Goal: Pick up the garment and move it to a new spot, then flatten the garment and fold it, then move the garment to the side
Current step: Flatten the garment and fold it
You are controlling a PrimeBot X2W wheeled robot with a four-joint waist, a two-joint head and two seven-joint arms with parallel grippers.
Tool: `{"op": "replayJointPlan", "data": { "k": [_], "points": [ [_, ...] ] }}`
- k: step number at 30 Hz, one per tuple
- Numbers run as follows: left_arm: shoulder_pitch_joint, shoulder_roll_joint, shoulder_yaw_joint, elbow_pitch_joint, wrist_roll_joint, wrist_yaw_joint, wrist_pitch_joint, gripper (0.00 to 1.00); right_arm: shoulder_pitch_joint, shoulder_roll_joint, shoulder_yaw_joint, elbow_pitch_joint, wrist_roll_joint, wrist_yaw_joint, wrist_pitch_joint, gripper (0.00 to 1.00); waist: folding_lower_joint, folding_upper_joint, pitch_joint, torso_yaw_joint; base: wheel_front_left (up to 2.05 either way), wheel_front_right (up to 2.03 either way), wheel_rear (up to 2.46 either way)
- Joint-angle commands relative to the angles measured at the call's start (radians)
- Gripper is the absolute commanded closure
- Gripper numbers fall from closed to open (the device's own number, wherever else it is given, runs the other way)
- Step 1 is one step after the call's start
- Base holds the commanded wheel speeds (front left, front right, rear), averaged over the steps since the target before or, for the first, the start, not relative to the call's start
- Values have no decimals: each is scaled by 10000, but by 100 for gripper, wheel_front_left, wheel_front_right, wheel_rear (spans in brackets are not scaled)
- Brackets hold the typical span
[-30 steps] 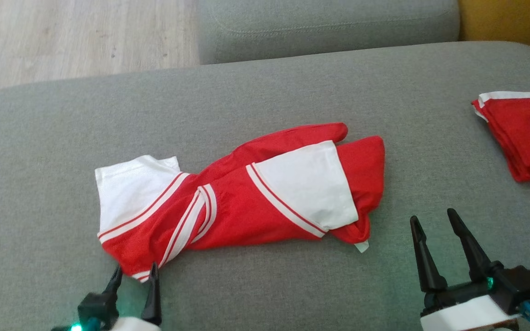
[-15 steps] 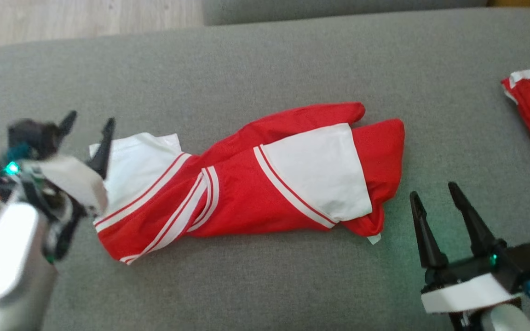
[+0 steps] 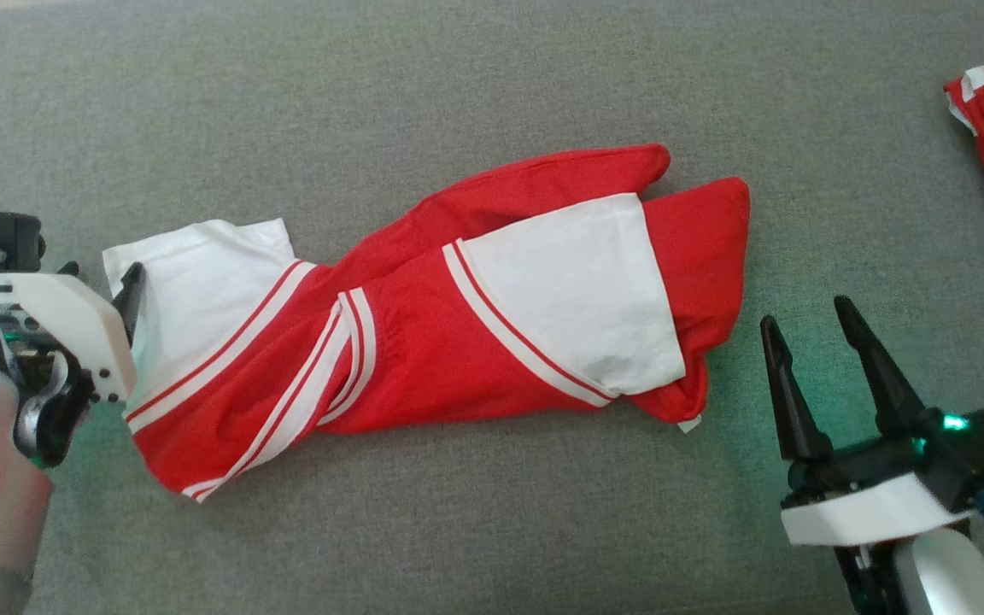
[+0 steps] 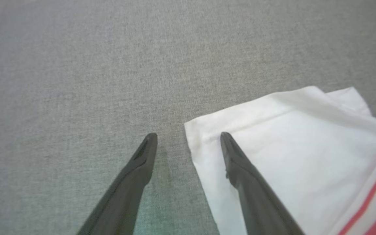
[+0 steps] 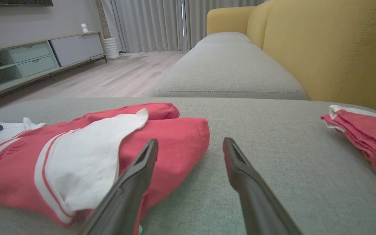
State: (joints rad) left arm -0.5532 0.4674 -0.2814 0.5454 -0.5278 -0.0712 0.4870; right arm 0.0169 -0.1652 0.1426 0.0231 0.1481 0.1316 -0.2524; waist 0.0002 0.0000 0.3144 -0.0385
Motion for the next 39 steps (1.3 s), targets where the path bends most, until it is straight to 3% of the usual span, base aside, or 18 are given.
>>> {"op": "replayJointPlan", "data": {
  "k": [1,8,14,15,16,17,24,29,34,35,39],
  "points": [
    [-502,539,488,-166,19,27,-53,0,-342,-48,191,-325,-66,-9,-93,0,-2,0,77,-23,0,0,0],
    [-675,484,447,320,88,90,-466,0,-592,-139,218,-388,-32,-9,-93,0,-2,0,343,-78,0,0,0],
    [-697,214,379,603,-519,-234,-12,0,-652,-176,164,-388,-53,-9,-93,0,-2,0,424,-138,0,0,0],
    [-675,192,367,591,-647,-286,112,41,-647,-166,153,-380,-58,-9,-93,0,-2,0,411,-146,0,0,0],
    [-652,197,353,557,-750,-329,207,76,-638,-156,139,-370,-61,-9,-93,0,-2,0,390,-152,0,0,0],
    [-623,204,342,509,-848,-363,295,100,-623,-151,124,-360,-62,-9,-93,0,-2,0,363,-151,0,0,0],
    [-449,348,325,-230,-1007,-446,109,100,-583,-224,-95,-437,-124,-9,-93,0,-2,0,182,-24,0,0,0],
    [-499,475,307,-1040,-501,-446,-1255,100,-1005,-586,-43,-302,324,-9,-93,0,-2,0,134,190,0,0,0],
    [-724,419,80,-1586,-22,-454,-2164,100,-2554,-2118,1095,940,1508,-9,303,0,-2,0,176,516,0,0,0],
    [-838,366,-46,-1703,129,-455,-2344,100,-3400,-2853,1813,1479,2361,-9,1249,0,-2,0,202,660,0,0,0],
    [-1079,234,-350,-1862,308,-484,-2578,100,-4903,-4010,3140,2042,4678,-9,2998,0,-2,0,283,931,0,0,0]
  ]
}}
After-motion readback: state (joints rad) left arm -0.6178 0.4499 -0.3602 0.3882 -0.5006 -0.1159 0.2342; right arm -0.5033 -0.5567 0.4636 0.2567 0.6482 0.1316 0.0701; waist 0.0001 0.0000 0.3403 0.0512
